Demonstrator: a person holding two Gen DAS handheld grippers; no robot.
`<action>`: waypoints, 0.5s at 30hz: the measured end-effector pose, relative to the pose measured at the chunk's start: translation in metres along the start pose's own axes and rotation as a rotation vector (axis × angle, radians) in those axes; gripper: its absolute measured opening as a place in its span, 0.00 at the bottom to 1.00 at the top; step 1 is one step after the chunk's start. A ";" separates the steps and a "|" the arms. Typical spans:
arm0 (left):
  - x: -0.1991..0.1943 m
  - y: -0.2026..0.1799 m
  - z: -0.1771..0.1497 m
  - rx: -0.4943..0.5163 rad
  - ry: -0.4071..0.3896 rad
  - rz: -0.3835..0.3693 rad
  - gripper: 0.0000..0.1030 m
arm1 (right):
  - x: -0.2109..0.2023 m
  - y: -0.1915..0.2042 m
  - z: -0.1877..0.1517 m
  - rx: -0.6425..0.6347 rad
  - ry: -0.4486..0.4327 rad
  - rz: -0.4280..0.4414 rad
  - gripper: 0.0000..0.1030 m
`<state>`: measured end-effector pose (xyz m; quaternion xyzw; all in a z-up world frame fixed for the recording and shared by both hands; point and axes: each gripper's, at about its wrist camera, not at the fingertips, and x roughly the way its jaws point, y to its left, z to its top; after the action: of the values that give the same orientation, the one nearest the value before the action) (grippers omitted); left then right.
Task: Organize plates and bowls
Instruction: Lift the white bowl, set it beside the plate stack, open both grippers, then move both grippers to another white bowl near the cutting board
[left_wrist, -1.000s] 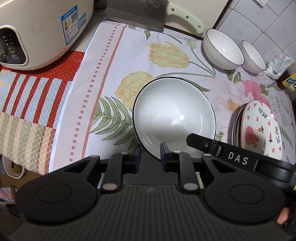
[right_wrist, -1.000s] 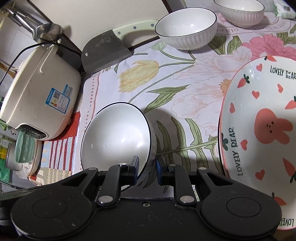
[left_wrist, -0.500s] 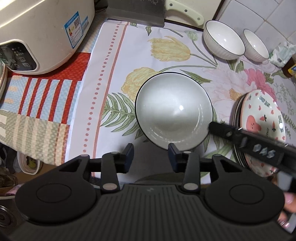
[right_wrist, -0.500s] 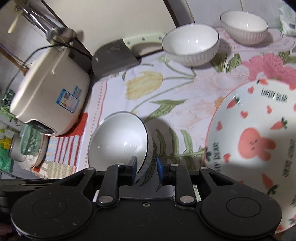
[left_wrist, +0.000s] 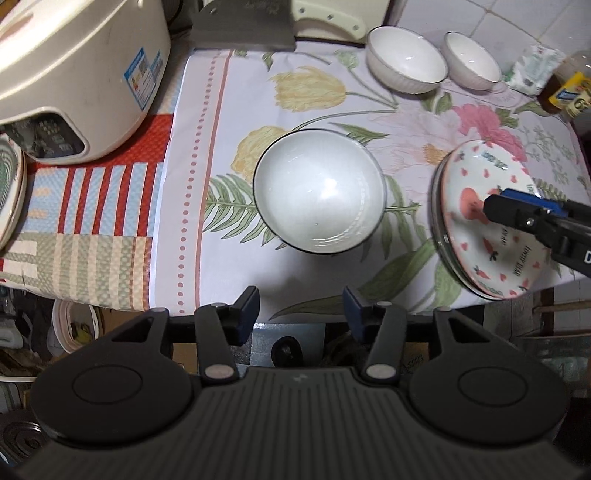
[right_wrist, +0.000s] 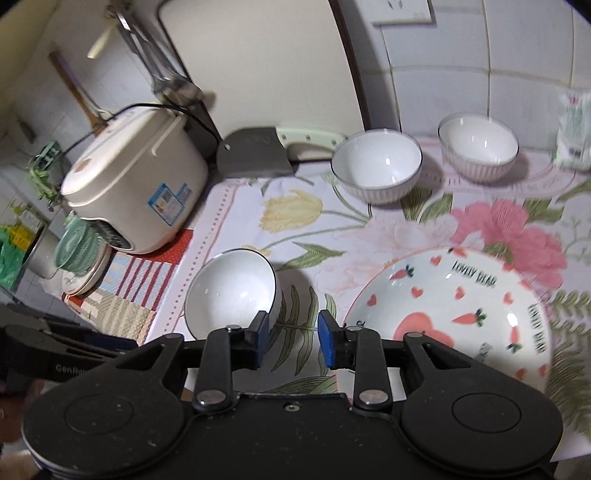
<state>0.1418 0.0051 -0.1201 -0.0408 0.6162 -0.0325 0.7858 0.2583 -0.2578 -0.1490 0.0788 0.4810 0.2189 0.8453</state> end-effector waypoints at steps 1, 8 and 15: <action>-0.005 -0.002 0.000 0.007 -0.006 -0.002 0.49 | -0.006 0.002 0.001 -0.015 -0.008 0.000 0.37; -0.036 -0.023 0.003 0.049 -0.055 -0.027 0.51 | -0.049 0.008 0.009 -0.117 -0.070 0.008 0.49; -0.060 -0.053 0.011 0.098 -0.110 -0.005 0.56 | -0.078 0.007 0.016 -0.243 -0.127 0.016 0.61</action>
<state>0.1380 -0.0409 -0.0545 -0.0058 0.5699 -0.0623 0.8194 0.2354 -0.2853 -0.0779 -0.0068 0.3958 0.2767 0.8756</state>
